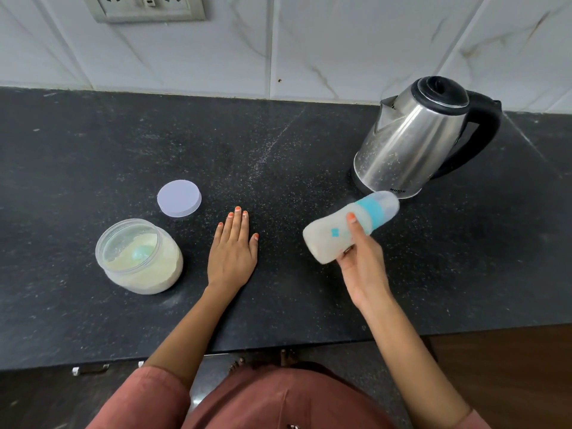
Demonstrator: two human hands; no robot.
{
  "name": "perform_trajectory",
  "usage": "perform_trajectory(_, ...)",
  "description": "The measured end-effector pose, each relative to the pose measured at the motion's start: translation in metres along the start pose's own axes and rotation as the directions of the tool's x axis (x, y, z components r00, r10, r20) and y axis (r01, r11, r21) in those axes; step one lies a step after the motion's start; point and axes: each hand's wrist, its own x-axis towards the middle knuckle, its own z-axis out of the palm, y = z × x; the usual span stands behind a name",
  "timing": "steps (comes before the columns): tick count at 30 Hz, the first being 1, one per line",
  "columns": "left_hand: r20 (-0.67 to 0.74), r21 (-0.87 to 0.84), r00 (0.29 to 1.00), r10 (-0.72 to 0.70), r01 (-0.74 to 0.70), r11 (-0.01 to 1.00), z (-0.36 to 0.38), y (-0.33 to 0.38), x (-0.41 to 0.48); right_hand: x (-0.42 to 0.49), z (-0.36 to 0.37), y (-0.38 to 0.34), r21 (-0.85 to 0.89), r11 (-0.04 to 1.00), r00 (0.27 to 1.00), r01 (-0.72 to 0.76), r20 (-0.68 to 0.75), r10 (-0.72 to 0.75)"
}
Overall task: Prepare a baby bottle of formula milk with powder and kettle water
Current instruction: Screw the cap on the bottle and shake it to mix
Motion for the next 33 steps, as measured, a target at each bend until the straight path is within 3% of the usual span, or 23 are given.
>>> perform_trajectory(3, 0.009, 0.000, 1.000, -0.005, 0.005, 1.000, 0.000, 0.000, 0.001, -0.016, -0.005, 0.012, -0.309, 0.949, 0.991, -0.057, 0.099, 0.092)
perform_trajectory(4, 0.010, 0.000, 1.000, -0.006, 0.006, 1.000, -0.001, 0.000, 0.001, -0.017, -0.007, 0.012, -0.339, 0.939, 0.990, -0.054, 0.103, 0.094)
perform_trajectory(5, 0.008, -0.001, 1.000, -0.005, 0.005, 1.000, -0.001, 0.001, 0.001, -0.014, -0.008, 0.010, -0.297, 0.954, 0.993, -0.048, 0.086, 0.077)
perform_trajectory(8, -0.001, -0.006, 1.000, 0.001, -0.001, 1.000, -0.002, 0.001, 0.000, 0.000, -0.003, -0.001, 0.038, 0.999, 0.999, 0.002, -0.047, -0.001)
perform_trajectory(10, 0.001, -0.004, 1.000, -0.003, 0.003, 1.000, -0.002, 0.001, 0.000, 0.002, 0.000, 0.000, 0.098, 0.995, 0.998, 0.029, -0.065, -0.023)
perform_trajectory(14, 0.007, -0.010, 1.000, -0.005, 0.005, 1.000, -0.003, 0.001, 0.000, -0.014, 0.000, 0.010, -0.322, 0.946, 0.989, -0.041, 0.123, 0.085)
perform_trajectory(15, 0.007, -0.012, 1.000, -0.006, 0.006, 1.000, -0.003, 0.001, 0.000, -0.014, -0.001, 0.009, -0.353, 0.935, 0.986, -0.034, 0.139, 0.088)
perform_trajectory(20, 0.005, -0.006, 1.000, -0.001, 0.001, 1.000, -0.002, 0.001, 0.000, 0.004, 0.010, 0.000, 0.079, 0.997, 0.999, -0.027, -0.024, 0.029)
perform_trajectory(22, -0.002, -0.016, 1.000, 0.000, 0.000, 1.000, -0.002, 0.001, 0.000, -0.002, 0.010, 0.007, -0.043, 0.998, 0.998, -0.055, 0.042, 0.057)
perform_trajectory(25, 0.004, -0.022, 1.000, -0.001, 0.001, 1.000, -0.003, 0.000, 0.001, -0.018, 0.006, 0.010, -0.429, 0.902, 0.966, -0.056, 0.205, 0.157)
perform_trajectory(26, 0.006, -0.022, 1.000, -0.001, 0.001, 1.000, -0.002, 0.000, 0.001, -0.017, 0.004, 0.007, -0.439, 0.898, 0.966, -0.031, 0.218, 0.140)
perform_trajectory(30, 0.002, -0.012, 1.000, 0.004, -0.004, 1.000, -0.002, 0.000, 0.000, 0.001, 0.008, -0.007, 0.057, 0.998, 1.000, -0.004, 0.022, 0.003)
perform_trajectory(31, 0.003, -0.010, 1.000, 0.003, -0.003, 1.000, -0.002, 0.000, 0.000, 0.002, 0.009, -0.007, 0.093, 0.996, 1.000, 0.010, -0.004, -0.010)
perform_trajectory(33, 0.005, -0.011, 1.000, 0.001, -0.001, 1.000, -0.002, 0.000, 0.000, -0.004, 0.008, 0.000, -0.045, 0.999, 0.999, -0.005, 0.049, 0.007)
